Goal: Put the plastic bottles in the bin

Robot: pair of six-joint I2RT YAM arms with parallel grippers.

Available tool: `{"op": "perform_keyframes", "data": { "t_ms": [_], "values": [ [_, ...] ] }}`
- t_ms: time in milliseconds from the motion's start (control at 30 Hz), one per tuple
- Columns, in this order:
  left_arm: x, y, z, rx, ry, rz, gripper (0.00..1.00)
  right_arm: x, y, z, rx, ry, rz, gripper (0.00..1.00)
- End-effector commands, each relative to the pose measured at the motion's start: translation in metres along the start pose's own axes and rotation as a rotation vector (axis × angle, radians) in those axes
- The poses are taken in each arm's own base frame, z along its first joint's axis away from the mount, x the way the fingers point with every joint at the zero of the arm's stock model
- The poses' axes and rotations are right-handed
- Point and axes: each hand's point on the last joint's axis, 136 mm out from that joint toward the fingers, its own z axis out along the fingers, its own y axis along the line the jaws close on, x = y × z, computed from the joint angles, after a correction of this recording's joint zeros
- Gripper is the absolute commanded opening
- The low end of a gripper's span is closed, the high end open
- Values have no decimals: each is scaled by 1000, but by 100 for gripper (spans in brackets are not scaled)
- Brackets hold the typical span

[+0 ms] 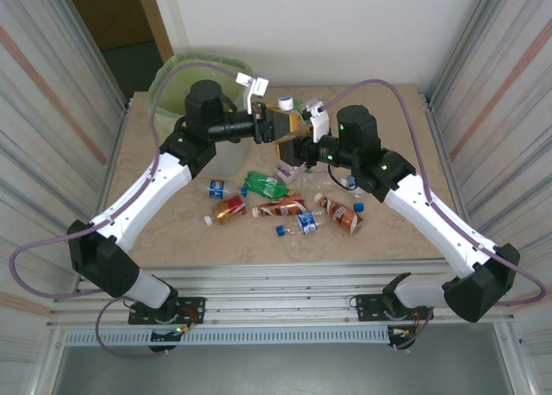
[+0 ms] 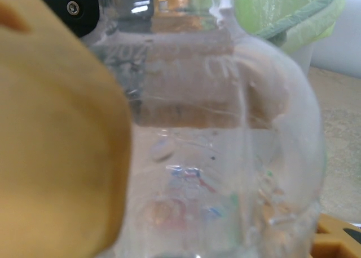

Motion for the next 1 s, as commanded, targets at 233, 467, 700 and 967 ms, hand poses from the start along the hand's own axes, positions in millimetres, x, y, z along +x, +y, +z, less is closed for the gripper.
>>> {"op": "perform_keyframes", "data": {
  "t_ms": [233, 467, 700, 967],
  "values": [
    [-27, -10, -13, -17, -69, 58, 6, -9, 3, -9, 34, -26, -40, 94],
    [-61, 9, -43, -180, -105, 161, 5, -8, -10, -32, 142, -65, -37, 98],
    [-114, 37, -88, -402, -179, 300, 4, 3, -38, -59, 326, -96, -14, 98],
    [-143, 113, -134, -735, -146, 347, 4, 22, -69, -74, 507, -80, 45, 97]
  ]
}}
